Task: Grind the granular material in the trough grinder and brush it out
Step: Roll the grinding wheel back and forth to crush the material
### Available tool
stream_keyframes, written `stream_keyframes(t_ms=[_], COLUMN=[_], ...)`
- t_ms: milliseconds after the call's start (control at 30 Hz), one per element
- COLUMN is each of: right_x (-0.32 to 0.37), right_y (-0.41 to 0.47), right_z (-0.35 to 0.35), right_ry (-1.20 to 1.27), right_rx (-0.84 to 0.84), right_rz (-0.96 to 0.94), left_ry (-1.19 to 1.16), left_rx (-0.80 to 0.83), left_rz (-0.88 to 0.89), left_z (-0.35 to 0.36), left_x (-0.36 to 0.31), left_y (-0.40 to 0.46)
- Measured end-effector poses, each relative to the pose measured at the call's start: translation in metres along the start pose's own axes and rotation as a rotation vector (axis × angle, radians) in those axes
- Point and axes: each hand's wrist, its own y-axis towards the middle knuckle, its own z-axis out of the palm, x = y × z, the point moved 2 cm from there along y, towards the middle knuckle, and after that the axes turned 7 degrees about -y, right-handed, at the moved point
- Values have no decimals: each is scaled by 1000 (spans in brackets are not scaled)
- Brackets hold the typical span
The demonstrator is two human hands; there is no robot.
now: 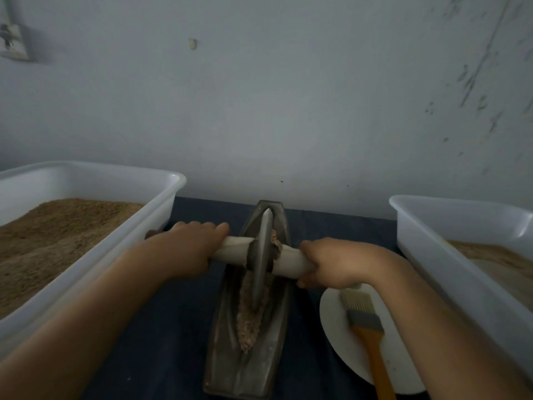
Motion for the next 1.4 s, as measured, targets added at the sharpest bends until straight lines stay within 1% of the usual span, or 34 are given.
stream_keyframes(t_ms=[100, 233, 267, 333, 400, 467, 600, 700, 767, 867, 967, 1033, 1100, 1167, 1200, 1233, 1300, 1400], right_x=[-4, -9, -11, -12, -13, -11, 1, 9, 11, 9, 6, 2, -4, -10, -13, -15, -17, -19], right_y=[13, 27, 29, 32, 31, 26, 3, -16, -23, -24, -12, 1, 14, 25, 29, 33, 37, 38], right_z=[5, 15, 17, 20, 21, 17, 3, -6, -8, -7, -4, 0, 6, 12, 16, 19, 23, 25], right_ry=[-15, -174, -198, -208, -209, -198, -97, -81, -68, -62, -52, -56, -88, -161, -199, -222, -228, -220], right_rx=[-123, -445, -507, -559, -527, -428, -124, 14, 65, 84, 46, -23, -164, -363, -453, -521, -591, -592], right_rz=[60, 122, 127, 129, 119, 97, 18, -61, -84, -79, -41, 18, 83, 121, 131, 137, 142, 134], left_ry=[25, 42, 50, 75, 80, 59, 14, -76, -93, -114, -126, -72, -3, 56, 78, 92, 88, 90], left_rx=[-183, -376, -407, -434, -412, -330, -18, 196, 266, 284, 208, 55, -143, -325, -391, -439, -492, -499], left_rz=[-28, -64, -70, -66, -45, -35, -15, 22, 61, 65, 23, -19, -60, -92, -102, -107, -107, -94], left_z=[11, 20, 20, 20, 19, 15, 2, -9, -15, -15, -8, -1, 9, 18, 21, 23, 24, 23], left_x=[5, 5, 3, 1, 2, 3, 1, -1, -1, 1, 1, 3, 4, 2, 0, -1, -3, -3], left_y=[12, 20, 21, 21, 21, 17, -1, -17, -23, -23, -11, 1, 11, 17, 20, 22, 24, 24])
